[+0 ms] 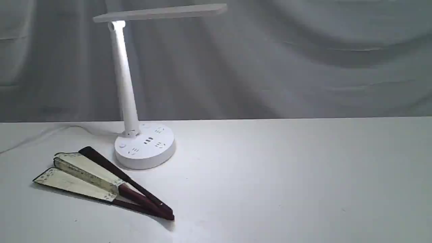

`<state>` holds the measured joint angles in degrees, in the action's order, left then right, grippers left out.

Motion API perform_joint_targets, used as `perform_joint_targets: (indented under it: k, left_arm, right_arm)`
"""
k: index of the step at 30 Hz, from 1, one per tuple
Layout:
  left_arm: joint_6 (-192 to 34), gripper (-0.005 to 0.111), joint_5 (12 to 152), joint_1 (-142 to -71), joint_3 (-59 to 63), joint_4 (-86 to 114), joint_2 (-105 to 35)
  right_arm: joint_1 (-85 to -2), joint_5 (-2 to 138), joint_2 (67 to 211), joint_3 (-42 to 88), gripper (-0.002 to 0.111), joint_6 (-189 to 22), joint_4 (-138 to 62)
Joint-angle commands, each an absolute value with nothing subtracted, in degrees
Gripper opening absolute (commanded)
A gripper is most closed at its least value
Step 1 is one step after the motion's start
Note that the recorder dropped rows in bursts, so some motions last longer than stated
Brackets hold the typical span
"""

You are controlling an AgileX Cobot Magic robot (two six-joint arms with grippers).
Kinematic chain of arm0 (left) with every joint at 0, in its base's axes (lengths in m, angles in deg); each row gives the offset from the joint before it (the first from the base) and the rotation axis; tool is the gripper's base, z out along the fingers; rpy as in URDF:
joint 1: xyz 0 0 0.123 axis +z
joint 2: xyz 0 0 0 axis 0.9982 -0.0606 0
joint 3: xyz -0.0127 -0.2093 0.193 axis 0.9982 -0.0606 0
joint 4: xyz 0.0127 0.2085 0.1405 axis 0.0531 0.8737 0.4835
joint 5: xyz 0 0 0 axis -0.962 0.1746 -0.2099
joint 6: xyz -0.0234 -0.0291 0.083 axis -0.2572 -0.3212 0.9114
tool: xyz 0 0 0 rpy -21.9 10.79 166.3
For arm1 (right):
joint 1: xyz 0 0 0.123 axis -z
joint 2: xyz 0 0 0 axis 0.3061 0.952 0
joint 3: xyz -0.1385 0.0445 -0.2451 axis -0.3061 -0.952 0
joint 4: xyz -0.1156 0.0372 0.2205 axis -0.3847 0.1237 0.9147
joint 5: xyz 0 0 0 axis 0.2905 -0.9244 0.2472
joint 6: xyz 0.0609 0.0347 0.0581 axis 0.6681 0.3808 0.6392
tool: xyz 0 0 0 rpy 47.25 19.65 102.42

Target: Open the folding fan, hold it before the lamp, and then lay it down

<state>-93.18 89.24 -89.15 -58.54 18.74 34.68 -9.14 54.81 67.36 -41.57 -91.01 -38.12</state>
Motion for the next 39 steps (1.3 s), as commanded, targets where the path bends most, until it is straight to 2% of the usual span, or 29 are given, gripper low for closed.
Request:
perform_joint_targets:
  k: [1, 16, 22, 30, 39]
  left_arm:
    - [-93.61, 0.003, 89.14, -89.04, -58.76, 18.78, 34.84]
    - [-97.86, 0.003, 82.71, -89.04, -58.76, 18.78, 34.84]
    - [-99.68, 0.003, 89.33, -89.04, -54.45, 18.78, 34.84]
    - [-100.04, 0.003, 90.14, -89.04, -46.24, 15.61, 34.84]
    - [-99.73, 0.003, 114.0, -89.04, -34.92, 13.17, 34.84]
  right_arm:
    - [-9.27, 55.84, 67.09, -41.75, 0.0, -90.93, -37.09]
    - [-9.27, 59.56, 67.09, -41.75, 0.0, -88.12, -36.36]
    - [-9.27, 66.03, 67.09, -41.21, 0.0, -88.12, -32.14]
    - [-9.27, 57.16, 67.09, -31.39, 0.0, -87.02, -32.14]
    - [-9.27, 45.18, 67.09, -21.4, 0.0, -84.65, -32.14]
